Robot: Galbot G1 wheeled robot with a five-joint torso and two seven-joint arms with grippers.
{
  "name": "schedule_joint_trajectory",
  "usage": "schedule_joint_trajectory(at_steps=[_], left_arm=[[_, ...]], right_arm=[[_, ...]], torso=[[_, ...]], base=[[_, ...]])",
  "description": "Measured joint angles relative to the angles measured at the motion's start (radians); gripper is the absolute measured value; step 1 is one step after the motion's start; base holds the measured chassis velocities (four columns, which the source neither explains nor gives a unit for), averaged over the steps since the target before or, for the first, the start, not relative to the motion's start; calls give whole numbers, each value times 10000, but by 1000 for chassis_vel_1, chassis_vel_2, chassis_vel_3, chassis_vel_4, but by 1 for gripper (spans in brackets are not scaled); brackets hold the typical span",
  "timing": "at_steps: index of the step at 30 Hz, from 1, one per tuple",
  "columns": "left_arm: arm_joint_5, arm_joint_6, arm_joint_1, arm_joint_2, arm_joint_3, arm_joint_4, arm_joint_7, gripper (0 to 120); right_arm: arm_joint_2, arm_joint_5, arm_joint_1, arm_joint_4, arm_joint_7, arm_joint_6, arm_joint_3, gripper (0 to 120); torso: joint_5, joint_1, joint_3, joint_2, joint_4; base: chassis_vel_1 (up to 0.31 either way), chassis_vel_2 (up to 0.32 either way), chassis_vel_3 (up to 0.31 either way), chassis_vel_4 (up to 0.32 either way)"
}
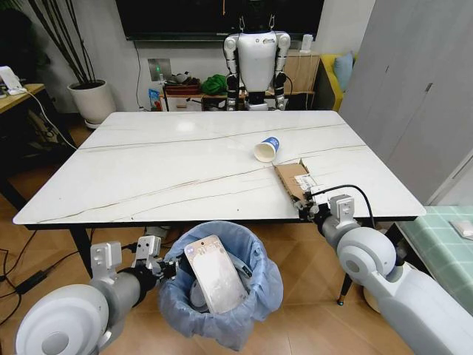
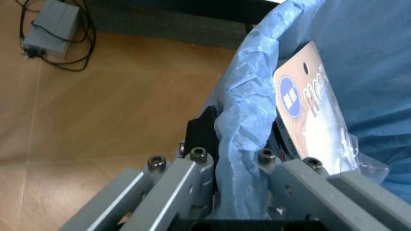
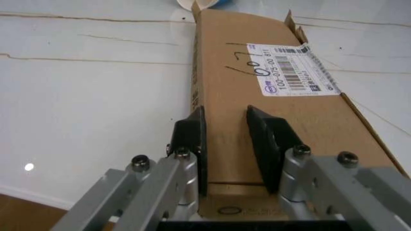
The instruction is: Pick up the trash bin and place the trash from the table into it.
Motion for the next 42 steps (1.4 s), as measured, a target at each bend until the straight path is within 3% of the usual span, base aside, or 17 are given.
schedule_joint_trajectory(at_steps=[7,13,19,21,32,34,35,40,42], left_arm=[[-16,0,-206,-10,126,0,4,3],[-18,0,-348,-23,220,0,5,3],[-18,0,-439,-23,284,0,29,3],[-18,0,-449,-14,293,0,47,3],[8,0,-455,-24,349,0,103,3],[10,0,-425,-9,340,0,130,3],[10,0,-425,-9,340,0,130,3],[19,0,-371,-4,313,0,172,3],[20,0,-371,1,301,0,177,3]], right_arm=[[8,-144,-19,-93,-93,-59,-124,12],[16,-200,21,-188,-172,-101,-231,21],[75,-302,90,-272,-166,-100,-300,6],[78,-217,151,-254,-126,-101,-281,8],[-101,773,575,131,232,-238,-47,41],[-263,1625,1015,328,595,-286,20,56],[-263,1625,1015,328,595,-286,20,56],[-787,3185,2048,175,1014,-287,-44,80],[-889,3468,2143,114,1033,-285,-79,83]], torso=[[0,-1,-1,1,1],[-1,-2,-1,3,0],[6,-1,2,1,0],[7,0,3,-1,0],[8,5,9,-6,-1],[6,4,6,-6,-2],[6,4,6,-6,-2],[5,3,4,-5,1],[4,3,4,-5,1]], base=[[0,0,0,0],[0,0,0,0],[0,0,0,0],[0,0,0,0],[0,0,0,0],[0,0,0,0],[0,0,0,0],[0,0,0,0],[0,0,0,0]])
